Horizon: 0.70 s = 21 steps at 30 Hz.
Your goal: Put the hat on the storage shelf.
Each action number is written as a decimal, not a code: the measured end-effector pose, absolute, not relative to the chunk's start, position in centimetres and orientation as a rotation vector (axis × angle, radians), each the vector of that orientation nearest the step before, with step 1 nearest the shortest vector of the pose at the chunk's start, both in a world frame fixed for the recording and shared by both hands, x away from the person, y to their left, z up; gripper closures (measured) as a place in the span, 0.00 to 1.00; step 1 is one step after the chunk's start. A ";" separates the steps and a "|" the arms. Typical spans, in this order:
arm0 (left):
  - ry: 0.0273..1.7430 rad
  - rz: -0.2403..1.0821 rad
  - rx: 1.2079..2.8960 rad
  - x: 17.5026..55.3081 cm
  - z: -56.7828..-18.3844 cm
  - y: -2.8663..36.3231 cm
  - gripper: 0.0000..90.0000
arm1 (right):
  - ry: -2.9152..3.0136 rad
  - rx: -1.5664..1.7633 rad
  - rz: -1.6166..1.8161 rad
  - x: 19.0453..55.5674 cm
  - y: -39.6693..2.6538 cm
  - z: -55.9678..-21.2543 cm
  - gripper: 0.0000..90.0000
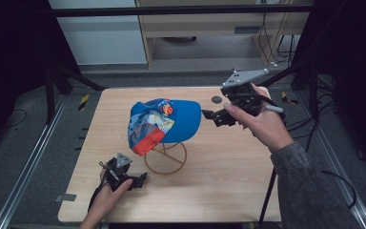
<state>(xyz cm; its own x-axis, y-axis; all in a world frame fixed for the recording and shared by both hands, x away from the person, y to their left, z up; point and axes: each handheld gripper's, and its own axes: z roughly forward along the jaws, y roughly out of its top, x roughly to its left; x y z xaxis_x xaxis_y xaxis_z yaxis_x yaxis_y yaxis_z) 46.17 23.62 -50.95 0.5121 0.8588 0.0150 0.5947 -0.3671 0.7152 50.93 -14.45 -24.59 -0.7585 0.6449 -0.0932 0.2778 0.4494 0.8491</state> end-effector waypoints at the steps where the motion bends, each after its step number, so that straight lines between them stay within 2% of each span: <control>1: 1.182 0.516 2.096 46.2 -51.0 23.6 0.00 | 2.300 0.783 1.228 50.8 -14.7 -24.8 0.08; 21: 1.181 0.515 2.106 46.1 -50.9 23.6 0.00 | 2.266 0.867 1.165 49.0 -19.0 -29.0 0.11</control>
